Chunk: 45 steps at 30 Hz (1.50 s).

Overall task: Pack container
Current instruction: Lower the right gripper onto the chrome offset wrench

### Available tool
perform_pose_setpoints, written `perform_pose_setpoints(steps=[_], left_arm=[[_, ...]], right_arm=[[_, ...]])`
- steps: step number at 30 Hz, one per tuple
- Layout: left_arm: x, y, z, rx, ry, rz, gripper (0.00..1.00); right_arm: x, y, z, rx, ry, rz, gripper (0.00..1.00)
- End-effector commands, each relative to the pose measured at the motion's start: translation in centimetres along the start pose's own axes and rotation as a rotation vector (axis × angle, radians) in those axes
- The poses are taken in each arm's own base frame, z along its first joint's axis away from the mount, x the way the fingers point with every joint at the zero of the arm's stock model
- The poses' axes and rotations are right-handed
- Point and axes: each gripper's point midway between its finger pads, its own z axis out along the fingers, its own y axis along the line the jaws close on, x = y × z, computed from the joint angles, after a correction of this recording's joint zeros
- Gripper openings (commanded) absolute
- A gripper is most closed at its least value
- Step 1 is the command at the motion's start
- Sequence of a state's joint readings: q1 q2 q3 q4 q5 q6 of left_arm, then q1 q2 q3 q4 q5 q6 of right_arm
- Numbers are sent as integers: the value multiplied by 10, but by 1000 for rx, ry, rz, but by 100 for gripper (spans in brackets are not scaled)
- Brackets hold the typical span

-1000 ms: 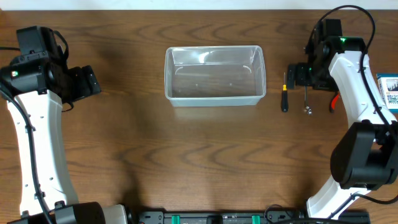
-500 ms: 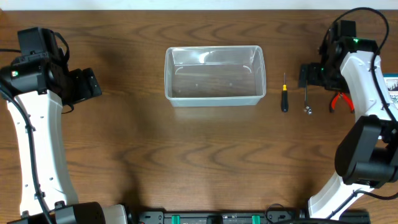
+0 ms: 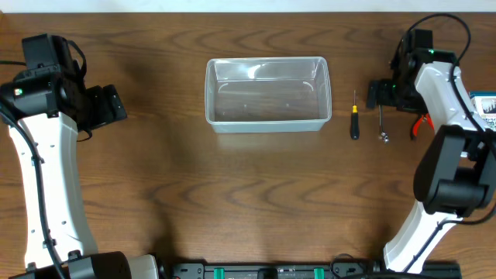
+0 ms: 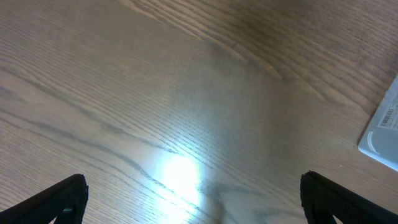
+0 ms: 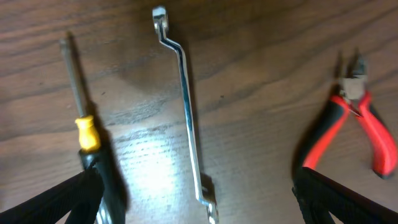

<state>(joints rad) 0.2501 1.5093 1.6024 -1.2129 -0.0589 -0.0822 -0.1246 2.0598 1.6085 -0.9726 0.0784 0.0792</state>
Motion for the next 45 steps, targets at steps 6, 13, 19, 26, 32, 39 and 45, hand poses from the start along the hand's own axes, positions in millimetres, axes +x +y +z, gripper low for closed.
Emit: perform_pose_setpoints(steps=[6,13,19,26,32,39,45], left_arm=[[-5,2,-9,1,-27,-13,98],[-4,2,-9,1,-26,-13,98],[-5,2,-9,1,-26,-13,98],[-4,2,-9,1,-26,-13,98],[-4,2,-9,1,-26,-13,98],[0,3,-9,-2,-8,-10,98],[1,3,-9,-2,-4,-10,98]], right_arm=[[-5,3,13,-6,0,-10,99],[-1,4,30,-2,33,-36,99],[-1,4,34,-1,35,-24,99],[-1,4,35,2,38,-11,99],[5,5,43,0,68,-13,99],[9,6,51,-2,92,-14,99],[9,6,52,-1,95,-15,99]])
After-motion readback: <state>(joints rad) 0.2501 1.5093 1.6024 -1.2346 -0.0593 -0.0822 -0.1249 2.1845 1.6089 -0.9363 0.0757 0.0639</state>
